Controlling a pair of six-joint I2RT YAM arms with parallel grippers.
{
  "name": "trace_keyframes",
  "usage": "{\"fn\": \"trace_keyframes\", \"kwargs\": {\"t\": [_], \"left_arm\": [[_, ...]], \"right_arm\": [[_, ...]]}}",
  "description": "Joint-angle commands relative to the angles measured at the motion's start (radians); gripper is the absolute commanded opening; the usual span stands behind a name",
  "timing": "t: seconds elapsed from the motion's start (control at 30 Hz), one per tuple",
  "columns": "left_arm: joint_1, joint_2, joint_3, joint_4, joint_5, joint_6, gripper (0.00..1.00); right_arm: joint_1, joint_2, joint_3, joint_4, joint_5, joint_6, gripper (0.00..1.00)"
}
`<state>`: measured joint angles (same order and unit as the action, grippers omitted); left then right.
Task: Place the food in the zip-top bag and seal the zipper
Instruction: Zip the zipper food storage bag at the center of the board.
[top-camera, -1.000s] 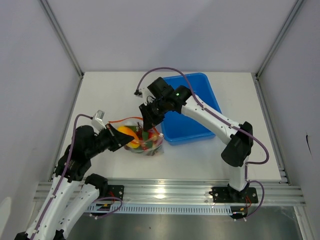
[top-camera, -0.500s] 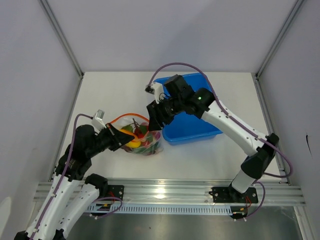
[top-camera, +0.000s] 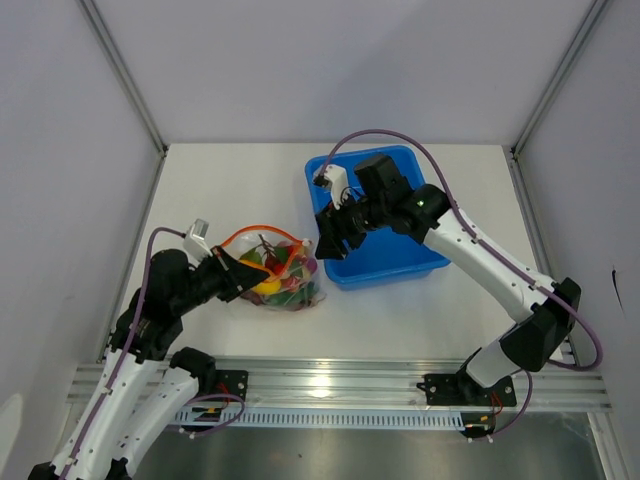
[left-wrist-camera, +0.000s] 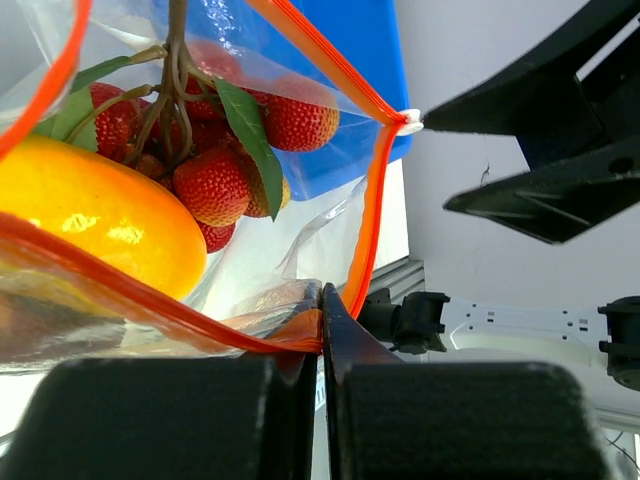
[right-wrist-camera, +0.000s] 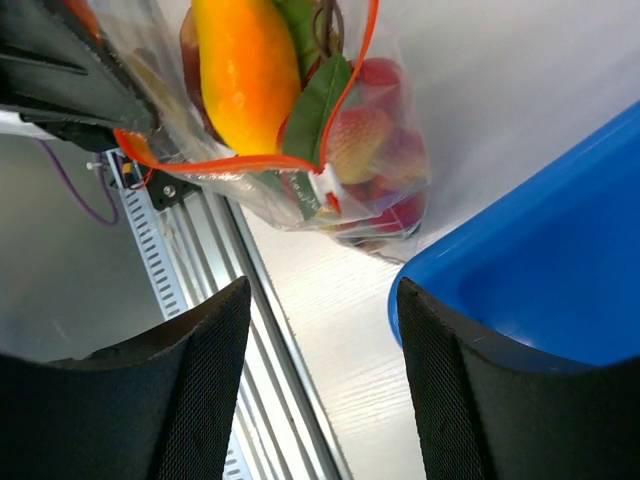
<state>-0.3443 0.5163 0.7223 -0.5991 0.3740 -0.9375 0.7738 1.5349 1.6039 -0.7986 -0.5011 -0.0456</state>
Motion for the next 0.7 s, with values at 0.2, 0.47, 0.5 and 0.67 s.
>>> {"fn": "trace_keyframes", "kwargs": {"t": [0.2, 0.47, 0.5, 0.67], "left_arm": [[0.008, -0.010, 0.039, 0.053, 0.058, 0.009, 0.01], [0.008, -0.004, 0.046, 0.055, 0.071, 0.022, 0.01], [0.008, -0.002, 0.045, 0.055, 0.072, 0.022, 0.00], [0.008, -0.007, 0.042, 0.059, 0.066, 0.026, 0.01]], "right_arm": [[-0.028, 0.040, -0.051, 0.232, -0.126, -0.074, 0.61], [-0.030, 0.106, -0.032, 0.294, -0.171, -0.089, 0.55], [-0.031, 0.117, -0.027, 0.291, -0.172, -0.092, 0.54], [-0.037, 0.130, -0.021, 0.283, -0.203, -0.103, 0.38]]}}
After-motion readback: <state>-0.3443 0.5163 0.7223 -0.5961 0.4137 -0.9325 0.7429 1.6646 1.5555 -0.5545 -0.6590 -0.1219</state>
